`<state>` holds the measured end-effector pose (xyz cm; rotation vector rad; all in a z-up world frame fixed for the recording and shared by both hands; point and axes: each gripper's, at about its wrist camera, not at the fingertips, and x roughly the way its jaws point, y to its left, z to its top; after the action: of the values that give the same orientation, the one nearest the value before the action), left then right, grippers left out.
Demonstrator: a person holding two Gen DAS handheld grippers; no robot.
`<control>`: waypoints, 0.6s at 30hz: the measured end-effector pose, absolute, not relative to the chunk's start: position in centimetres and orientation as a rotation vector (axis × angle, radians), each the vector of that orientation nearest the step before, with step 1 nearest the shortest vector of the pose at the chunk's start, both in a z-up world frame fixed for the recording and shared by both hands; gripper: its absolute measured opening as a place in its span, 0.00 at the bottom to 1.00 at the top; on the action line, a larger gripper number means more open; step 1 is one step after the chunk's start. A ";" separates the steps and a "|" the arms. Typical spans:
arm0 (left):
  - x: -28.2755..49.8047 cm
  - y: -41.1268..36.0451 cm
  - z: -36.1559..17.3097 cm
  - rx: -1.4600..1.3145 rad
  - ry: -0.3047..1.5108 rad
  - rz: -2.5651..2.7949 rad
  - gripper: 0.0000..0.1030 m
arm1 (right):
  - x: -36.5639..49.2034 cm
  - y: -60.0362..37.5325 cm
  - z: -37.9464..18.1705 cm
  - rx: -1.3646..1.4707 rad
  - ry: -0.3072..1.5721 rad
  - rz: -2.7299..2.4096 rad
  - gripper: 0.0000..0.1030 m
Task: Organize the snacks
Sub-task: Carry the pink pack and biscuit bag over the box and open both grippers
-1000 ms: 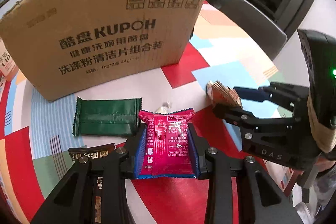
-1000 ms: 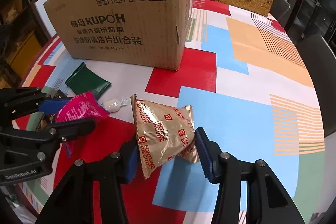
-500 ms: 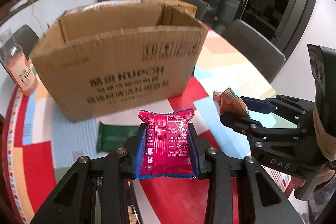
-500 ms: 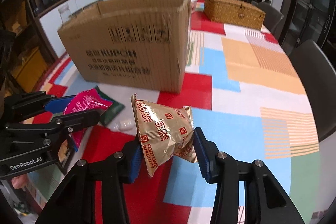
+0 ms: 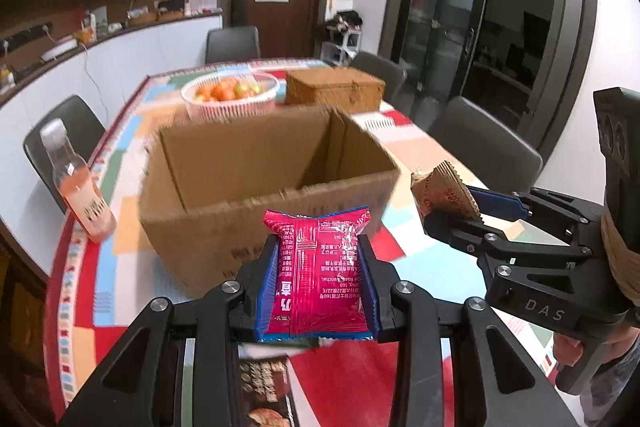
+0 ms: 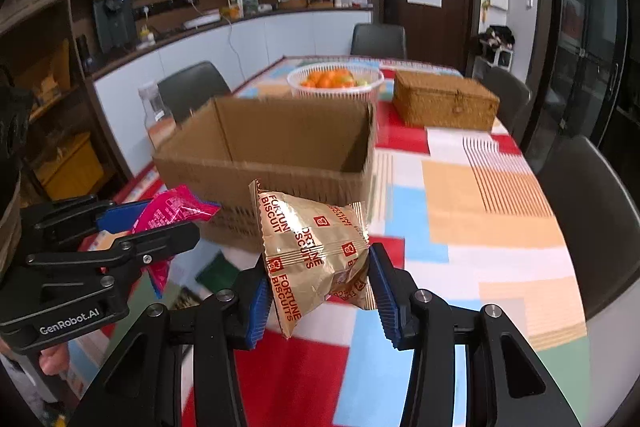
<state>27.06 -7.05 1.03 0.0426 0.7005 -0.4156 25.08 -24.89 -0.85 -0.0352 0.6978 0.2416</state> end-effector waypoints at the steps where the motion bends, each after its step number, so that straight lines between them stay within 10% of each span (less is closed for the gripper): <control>1: 27.3 -6.7 1.7 0.042 0.684 -0.408 0.35 | 25.2 -24.8 -0.5 -0.035 0.687 0.243 0.44; 18: 31.3 -4.7 5.9 0.049 0.607 -0.328 0.35 | 30.9 -22.5 3.5 -0.042 0.612 0.277 0.45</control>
<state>31.28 -4.68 5.88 0.0490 0.6071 -0.3283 30.89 -22.51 3.47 -0.0419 0.6122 0.2774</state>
